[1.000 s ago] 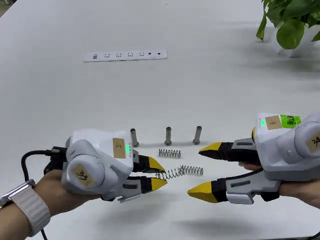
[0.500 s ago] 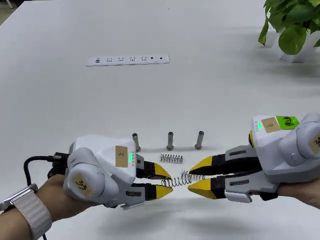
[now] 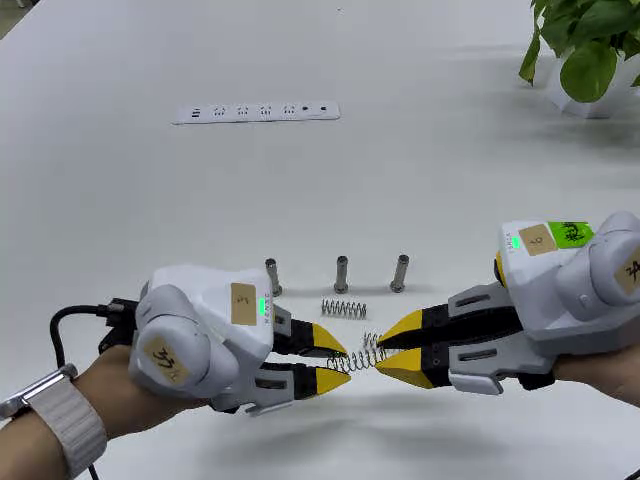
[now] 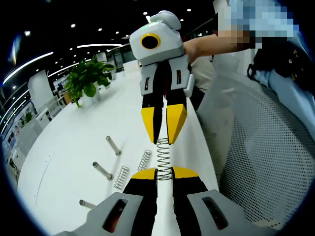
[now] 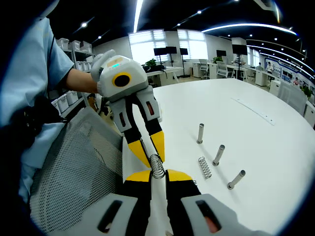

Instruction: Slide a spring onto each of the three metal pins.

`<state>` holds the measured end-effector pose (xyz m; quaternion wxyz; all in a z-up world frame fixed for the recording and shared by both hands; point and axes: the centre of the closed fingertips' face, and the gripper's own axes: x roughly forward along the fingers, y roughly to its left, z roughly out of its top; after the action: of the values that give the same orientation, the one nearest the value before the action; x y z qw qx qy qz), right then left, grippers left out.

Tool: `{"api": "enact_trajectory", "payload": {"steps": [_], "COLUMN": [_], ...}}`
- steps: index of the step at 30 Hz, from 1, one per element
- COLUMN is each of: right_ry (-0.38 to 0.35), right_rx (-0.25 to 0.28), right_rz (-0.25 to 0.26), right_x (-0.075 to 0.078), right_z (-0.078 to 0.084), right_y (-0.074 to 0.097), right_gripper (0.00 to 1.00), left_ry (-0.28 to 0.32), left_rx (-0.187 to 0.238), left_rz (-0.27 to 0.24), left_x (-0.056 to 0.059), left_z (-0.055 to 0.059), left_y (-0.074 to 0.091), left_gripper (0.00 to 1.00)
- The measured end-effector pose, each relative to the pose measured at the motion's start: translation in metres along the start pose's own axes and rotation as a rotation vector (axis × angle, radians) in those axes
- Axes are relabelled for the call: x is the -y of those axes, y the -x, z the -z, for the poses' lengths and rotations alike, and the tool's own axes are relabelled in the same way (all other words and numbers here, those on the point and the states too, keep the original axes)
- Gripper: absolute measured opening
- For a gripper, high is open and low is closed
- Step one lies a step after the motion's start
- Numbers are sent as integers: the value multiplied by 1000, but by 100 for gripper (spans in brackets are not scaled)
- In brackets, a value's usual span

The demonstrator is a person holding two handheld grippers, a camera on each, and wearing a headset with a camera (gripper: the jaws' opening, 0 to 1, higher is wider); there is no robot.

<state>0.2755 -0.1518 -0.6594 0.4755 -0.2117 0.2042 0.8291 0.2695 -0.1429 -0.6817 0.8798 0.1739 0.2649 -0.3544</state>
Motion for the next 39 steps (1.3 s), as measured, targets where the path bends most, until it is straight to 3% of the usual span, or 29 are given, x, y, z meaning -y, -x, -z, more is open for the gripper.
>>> {"api": "enact_trajectory", "payload": {"steps": [13,18,28,33,36,39], "right_ry": [64,97,178,226,252,258], "right_rx": [-28,-61,-152,-227,-277,-307], "right_rz": [-13,-15,-33,-34,-50,-63], "right_x": [-7,-9,-13,-11,-11,-10], "right_z": [-15,-15,-14,-7,-2,0], "right_y": [0,-2,-8,-5,-5,-8], "right_gripper": [12,12,11,13,20,19], "left_ry": [50,59,69,78,93,95], "left_rx": [19,16,2,13,20,21], "left_rz": [-1,4,11,9,3,2], "left_x": [2,4,5,5,4,3], "left_z": [-5,-5,-4,-3,-5,-5], "left_y": [-4,-6,-13,-14,-15,-16], "left_gripper": [9,9,9,9,9,9]}}
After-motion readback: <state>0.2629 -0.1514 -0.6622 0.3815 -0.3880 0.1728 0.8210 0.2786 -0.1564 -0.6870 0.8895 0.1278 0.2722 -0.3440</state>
